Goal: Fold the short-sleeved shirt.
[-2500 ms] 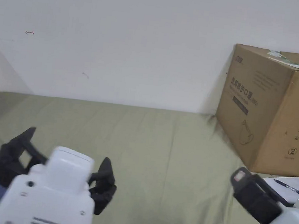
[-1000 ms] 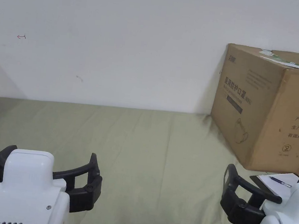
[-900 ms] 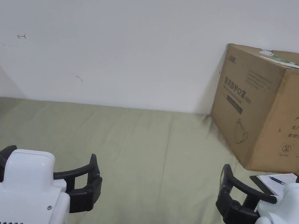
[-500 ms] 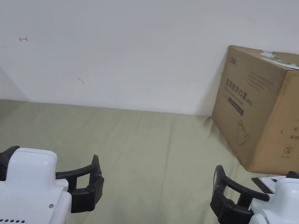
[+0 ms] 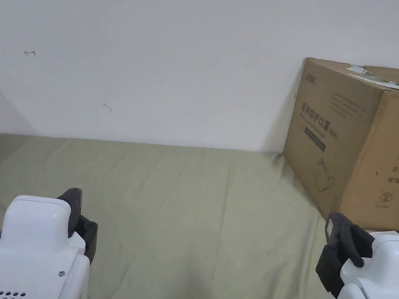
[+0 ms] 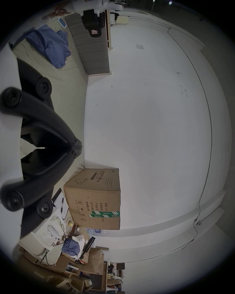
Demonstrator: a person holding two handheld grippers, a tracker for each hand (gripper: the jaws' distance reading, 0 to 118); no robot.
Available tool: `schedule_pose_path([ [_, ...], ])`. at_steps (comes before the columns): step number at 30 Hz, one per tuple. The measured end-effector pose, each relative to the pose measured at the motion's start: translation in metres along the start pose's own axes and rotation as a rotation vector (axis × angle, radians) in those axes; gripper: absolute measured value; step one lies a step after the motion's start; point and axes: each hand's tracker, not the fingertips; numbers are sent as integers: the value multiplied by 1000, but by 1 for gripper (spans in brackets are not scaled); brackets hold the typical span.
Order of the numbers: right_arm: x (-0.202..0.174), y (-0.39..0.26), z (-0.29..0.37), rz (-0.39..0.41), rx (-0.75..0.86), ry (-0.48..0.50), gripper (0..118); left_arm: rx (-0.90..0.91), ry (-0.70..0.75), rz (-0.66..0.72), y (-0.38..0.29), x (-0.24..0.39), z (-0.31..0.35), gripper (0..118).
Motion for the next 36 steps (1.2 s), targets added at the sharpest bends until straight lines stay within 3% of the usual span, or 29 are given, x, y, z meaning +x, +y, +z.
schedule_pose_path([
  [4,-1,1,-3,34,-25,-36,0,-9,-18,-11,-1,3,0,0],
  [11,-21,5,-17,-14,-43,-19,0,-28,49,9,-2,-33,14,0],
  [16,-86,10,-25,-68,-41,150,0,-27,233,8,-1,-99,45,0],
  [21,-170,9,-22,-3,-21,413,0,-28,423,-26,-4,-154,80,0],
  [25,-207,11,-16,-3,1,506,0,-42,470,3,-9,-175,96,0],
  [30,-219,14,-22,13,-12,542,0,-40,511,-9,-17,-184,93,0],
  [36,-195,15,-41,-30,-97,529,0,-45,473,38,-2,-220,44,0],
])
